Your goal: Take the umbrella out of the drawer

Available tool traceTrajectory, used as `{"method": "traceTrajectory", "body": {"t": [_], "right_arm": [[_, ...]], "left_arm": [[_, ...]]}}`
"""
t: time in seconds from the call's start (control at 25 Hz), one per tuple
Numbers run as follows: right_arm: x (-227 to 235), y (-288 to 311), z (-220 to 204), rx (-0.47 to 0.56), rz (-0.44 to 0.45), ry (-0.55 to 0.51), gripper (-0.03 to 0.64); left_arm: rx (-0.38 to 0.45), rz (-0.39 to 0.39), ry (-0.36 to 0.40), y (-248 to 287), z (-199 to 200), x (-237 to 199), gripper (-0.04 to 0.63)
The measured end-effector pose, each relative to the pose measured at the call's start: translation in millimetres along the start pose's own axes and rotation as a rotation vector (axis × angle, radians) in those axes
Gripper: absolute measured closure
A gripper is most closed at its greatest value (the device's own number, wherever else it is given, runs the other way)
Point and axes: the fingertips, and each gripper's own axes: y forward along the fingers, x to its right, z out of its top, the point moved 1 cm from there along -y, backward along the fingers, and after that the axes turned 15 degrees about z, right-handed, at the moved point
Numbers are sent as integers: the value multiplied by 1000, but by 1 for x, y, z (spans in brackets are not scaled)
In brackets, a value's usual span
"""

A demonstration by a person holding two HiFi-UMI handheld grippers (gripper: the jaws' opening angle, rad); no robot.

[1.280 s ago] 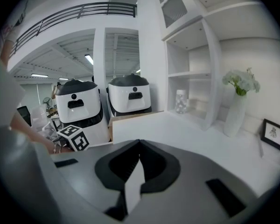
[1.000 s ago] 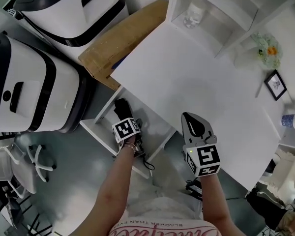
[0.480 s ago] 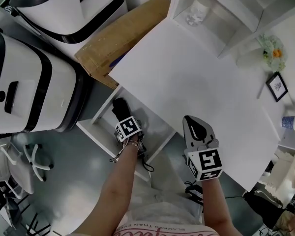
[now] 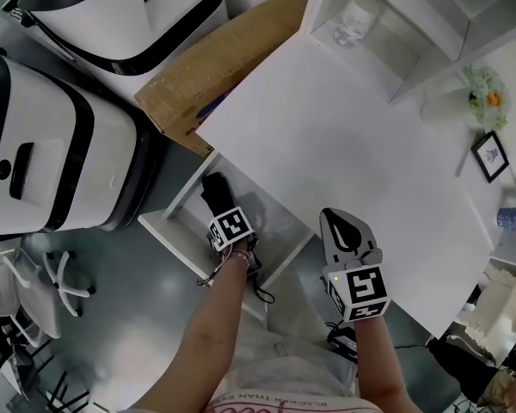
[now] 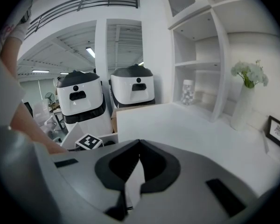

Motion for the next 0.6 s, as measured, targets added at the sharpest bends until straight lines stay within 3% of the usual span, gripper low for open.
{"method": "traceTrajectory", "body": {"t": [0.12, 0.6], "right_arm": [[-1, 1, 1, 1, -3, -1, 609], [-12, -10, 12, 26, -18, -18, 609]], "left_arm": [[-2, -3, 7, -2, -1, 0, 316], [-28, -63, -35, -21, 4, 3, 330]]}}
